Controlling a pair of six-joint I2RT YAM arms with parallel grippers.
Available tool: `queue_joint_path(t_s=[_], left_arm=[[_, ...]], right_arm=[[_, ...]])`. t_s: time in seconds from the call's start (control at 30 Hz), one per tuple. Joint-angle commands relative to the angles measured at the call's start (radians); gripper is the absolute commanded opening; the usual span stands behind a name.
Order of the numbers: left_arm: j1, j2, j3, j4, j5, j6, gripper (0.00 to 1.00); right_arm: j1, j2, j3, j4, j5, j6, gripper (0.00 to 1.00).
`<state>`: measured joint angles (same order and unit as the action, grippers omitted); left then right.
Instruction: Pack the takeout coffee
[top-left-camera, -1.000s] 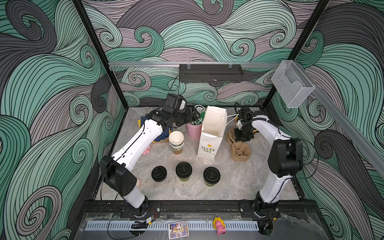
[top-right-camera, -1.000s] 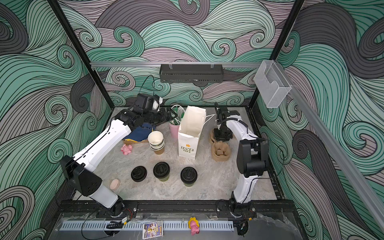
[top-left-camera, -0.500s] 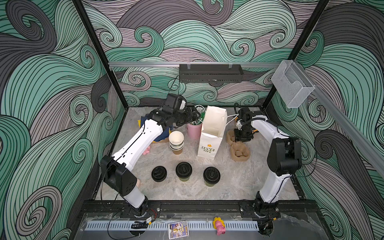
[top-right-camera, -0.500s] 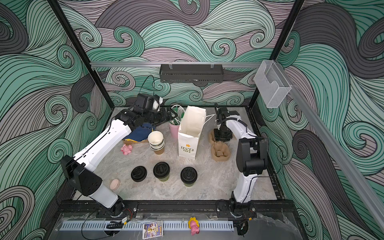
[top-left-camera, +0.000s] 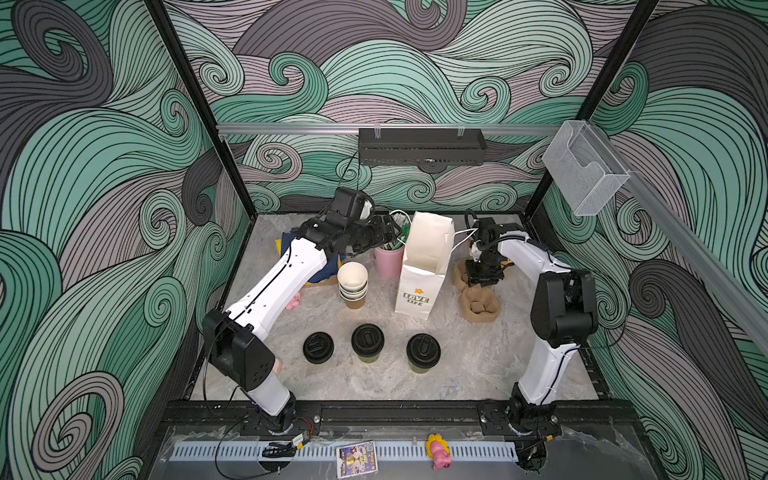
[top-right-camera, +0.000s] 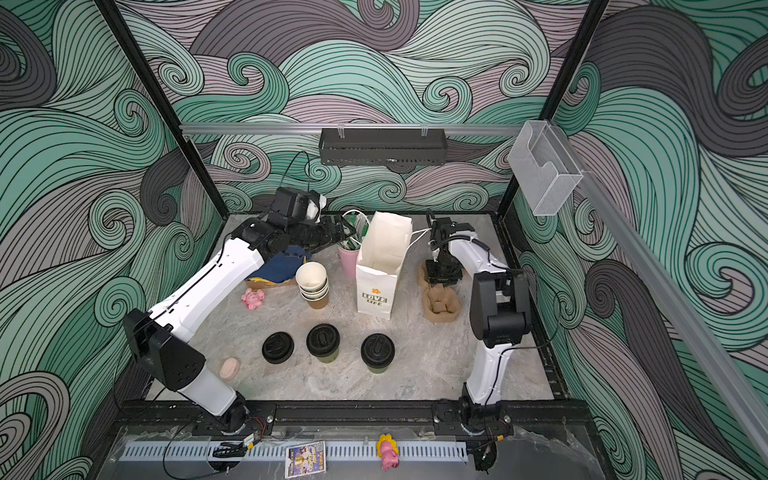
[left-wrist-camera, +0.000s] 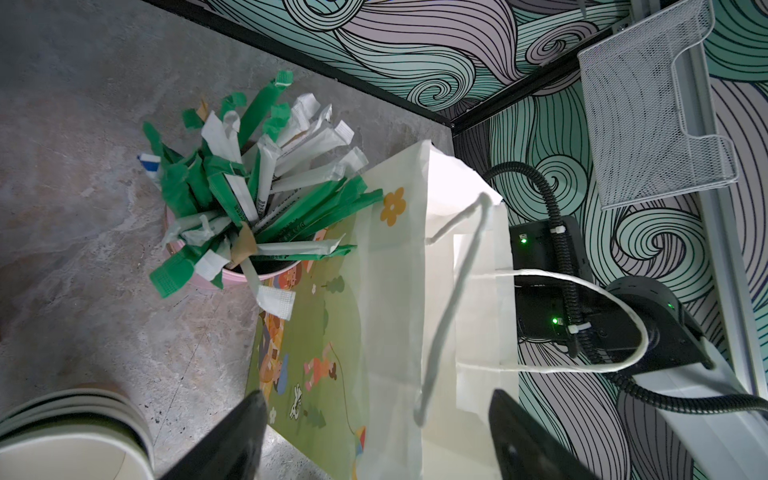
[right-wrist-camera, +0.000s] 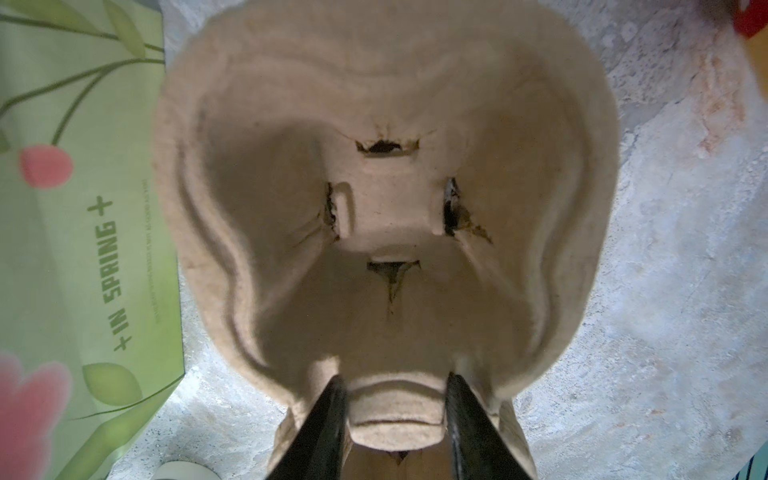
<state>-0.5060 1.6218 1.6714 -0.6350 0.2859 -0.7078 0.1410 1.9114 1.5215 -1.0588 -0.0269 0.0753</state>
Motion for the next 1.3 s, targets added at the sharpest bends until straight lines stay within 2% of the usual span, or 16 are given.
queue_joint_path(t_s=[0.0, 0.33, 0.5, 0.63, 0.73, 0.83, 0.87, 0.93, 1.03, 1.17, 1.27], left_arm=[[0.006, 0.006, 0.031, 0.006, 0.016, -0.001, 0.86], [0.006, 0.006, 0.024, 0.006, 0.015, -0.001, 0.86], [0.006, 0.000, 0.020, 0.009, 0.015, -0.001, 0.86], [0.006, -0.005, 0.012, 0.014, 0.015, -0.003, 0.86], [0.007, -0.007, 0.010, 0.015, 0.015, -0.002, 0.86], [0.006, -0.009, 0.003, 0.021, 0.014, -0.005, 0.86], [0.006, -0.011, 0.001, 0.023, 0.013, -0.005, 0.86], [0.005, -0.010, -0.001, 0.026, 0.013, -0.005, 0.86], [0.006, -0.010, -0.004, 0.028, 0.013, -0.005, 0.86], [0.006, 0.000, -0.001, 0.043, 0.047, 0.003, 0.87], [0.002, 0.010, 0.001, 0.049, 0.083, 0.008, 0.89]], right_arm=[[0.004, -0.021, -0.001, -0.022, -0.001, -0.016, 0.35], [-0.004, -0.103, 0.008, -0.063, 0.030, -0.007, 0.33], [-0.036, -0.099, 0.006, -0.061, -0.056, 0.012, 0.34], [-0.026, -0.085, 0.017, -0.073, 0.020, -0.003, 0.34], [-0.041, -0.096, 0.007, -0.057, -0.081, 0.006, 0.34], [-0.022, -0.094, 0.010, -0.070, 0.014, -0.006, 0.33], [-0.021, -0.093, 0.012, -0.073, -0.006, -0.008, 0.33], [-0.033, -0.107, 0.004, -0.063, -0.068, 0.006, 0.34], [-0.034, -0.126, -0.002, -0.066, -0.002, 0.026, 0.33], [-0.047, -0.180, -0.005, -0.075, -0.063, 0.064, 0.33], [-0.054, -0.247, -0.006, -0.099, -0.064, 0.098, 0.33]])
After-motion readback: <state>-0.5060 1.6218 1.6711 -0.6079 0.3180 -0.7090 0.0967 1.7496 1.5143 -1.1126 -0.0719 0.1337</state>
